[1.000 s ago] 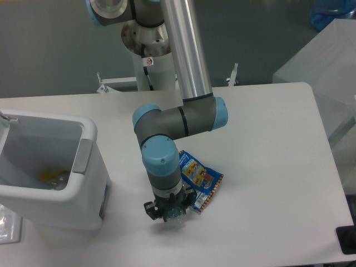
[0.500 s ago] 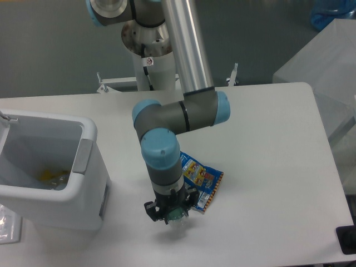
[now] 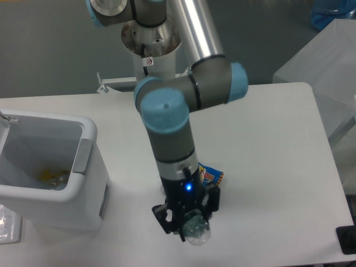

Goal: Place the trash in the trash can
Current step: 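Lift the bottle and carry it over the white trash bin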

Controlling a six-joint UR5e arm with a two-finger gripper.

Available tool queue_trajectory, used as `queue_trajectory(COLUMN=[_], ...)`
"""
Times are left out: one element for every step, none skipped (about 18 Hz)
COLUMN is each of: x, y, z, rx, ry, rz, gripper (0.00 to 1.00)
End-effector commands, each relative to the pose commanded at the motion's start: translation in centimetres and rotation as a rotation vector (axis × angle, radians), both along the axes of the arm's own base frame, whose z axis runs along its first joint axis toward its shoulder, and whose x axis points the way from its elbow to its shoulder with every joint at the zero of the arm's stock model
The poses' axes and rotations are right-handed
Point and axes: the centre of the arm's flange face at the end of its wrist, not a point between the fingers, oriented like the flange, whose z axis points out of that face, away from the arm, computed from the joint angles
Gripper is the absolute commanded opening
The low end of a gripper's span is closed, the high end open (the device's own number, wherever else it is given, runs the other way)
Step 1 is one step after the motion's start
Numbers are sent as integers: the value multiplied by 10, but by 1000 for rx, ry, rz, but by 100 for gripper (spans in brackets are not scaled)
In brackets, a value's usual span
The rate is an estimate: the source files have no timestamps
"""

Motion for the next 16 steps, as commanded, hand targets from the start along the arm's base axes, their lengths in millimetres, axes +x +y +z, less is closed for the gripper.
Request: queue_trajectory(x=[-1, -1, 0, 3, 7, 16, 24, 35, 46, 57, 74, 92, 106, 120, 132, 141], y=[0, 0, 0, 1, 5, 8, 3, 1, 3, 3, 3, 8, 10, 9, 6, 8], z=[16, 29, 38, 41, 41, 42, 59, 72, 76, 81, 92, 93, 95, 96, 96, 90], rx=[27, 51, 69, 82, 97, 121, 161, 188, 200, 207, 220, 224, 227, 224, 220, 211], ry=[25, 42, 46, 42, 24, -1, -9, -14, -22, -24, -18, -28, -35, -40, -41, -50], rz=[-4, -6, -16, -28, -54, -96, -131, -161, -187, -205, -231, -263, -285, -302, -316, -328], gripper=[61, 61, 61, 61, 61, 61, 61, 61, 61, 61, 61, 61, 61, 61, 61, 61])
